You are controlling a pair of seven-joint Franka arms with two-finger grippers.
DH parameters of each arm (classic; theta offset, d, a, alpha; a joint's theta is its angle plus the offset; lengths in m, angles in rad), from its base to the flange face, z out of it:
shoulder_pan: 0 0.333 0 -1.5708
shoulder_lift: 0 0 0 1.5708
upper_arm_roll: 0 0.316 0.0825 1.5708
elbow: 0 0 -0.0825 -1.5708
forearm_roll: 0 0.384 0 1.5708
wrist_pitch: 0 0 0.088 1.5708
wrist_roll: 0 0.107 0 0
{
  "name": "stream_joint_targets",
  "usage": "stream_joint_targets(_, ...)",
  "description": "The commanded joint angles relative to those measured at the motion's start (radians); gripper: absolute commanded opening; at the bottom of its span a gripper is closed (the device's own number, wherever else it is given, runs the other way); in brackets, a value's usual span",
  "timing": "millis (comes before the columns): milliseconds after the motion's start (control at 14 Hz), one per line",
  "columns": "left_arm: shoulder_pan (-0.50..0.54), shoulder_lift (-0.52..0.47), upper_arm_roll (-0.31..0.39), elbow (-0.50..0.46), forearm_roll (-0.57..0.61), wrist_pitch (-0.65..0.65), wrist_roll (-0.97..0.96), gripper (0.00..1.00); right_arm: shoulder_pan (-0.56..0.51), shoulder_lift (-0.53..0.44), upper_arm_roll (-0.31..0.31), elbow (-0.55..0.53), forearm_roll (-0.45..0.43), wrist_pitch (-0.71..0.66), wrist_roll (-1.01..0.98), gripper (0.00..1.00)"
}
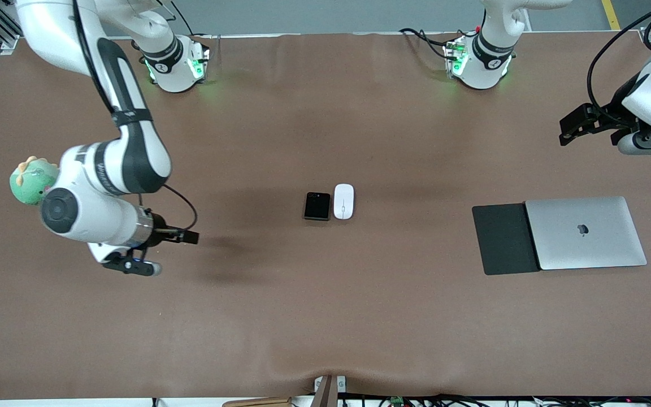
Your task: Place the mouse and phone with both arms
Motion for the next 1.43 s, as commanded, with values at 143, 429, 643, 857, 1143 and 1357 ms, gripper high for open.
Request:
stream_joint_targets(143,0.010,-0.028,-0.006,-0.014,-0.014,-0.004,0.001,1.00,-0.108,-0.167,0.015,-0.040,-0.109,-0.122,-0.044,1.00)
stream_joint_targets(429,0.010,-0.026,-0.008,-0.014,-0.016,0.000,0.002,1.00,-0.189,-0.260,0.013,-0.060,-0.126,-0.214,-0.102,1.00)
stream_joint_targets(643,0.010,-0.020,-0.006,0.000,-0.016,0.000,0.017,1.00,-0.257,-0.363,0.015,-0.139,-0.171,-0.214,-0.187,1.00)
stream_joint_targets(857,0.009,0.003,-0.005,0.035,-0.008,-0.001,0.016,1.00,-0.301,-0.429,0.013,-0.170,-0.175,-0.228,-0.228,1.00)
stream_joint_targets(1143,0.010,0.018,-0.006,0.067,-0.002,-0.001,0.018,1.00,-0.292,-0.423,0.019,-0.068,-0.175,-0.292,-0.219,1.00)
stream_joint_targets(1357,0.009,0.018,-0.005,0.068,-0.005,-0.004,0.019,1.00,-0.291,-0.422,0.023,-0.025,-0.181,-0.326,-0.224,1.00)
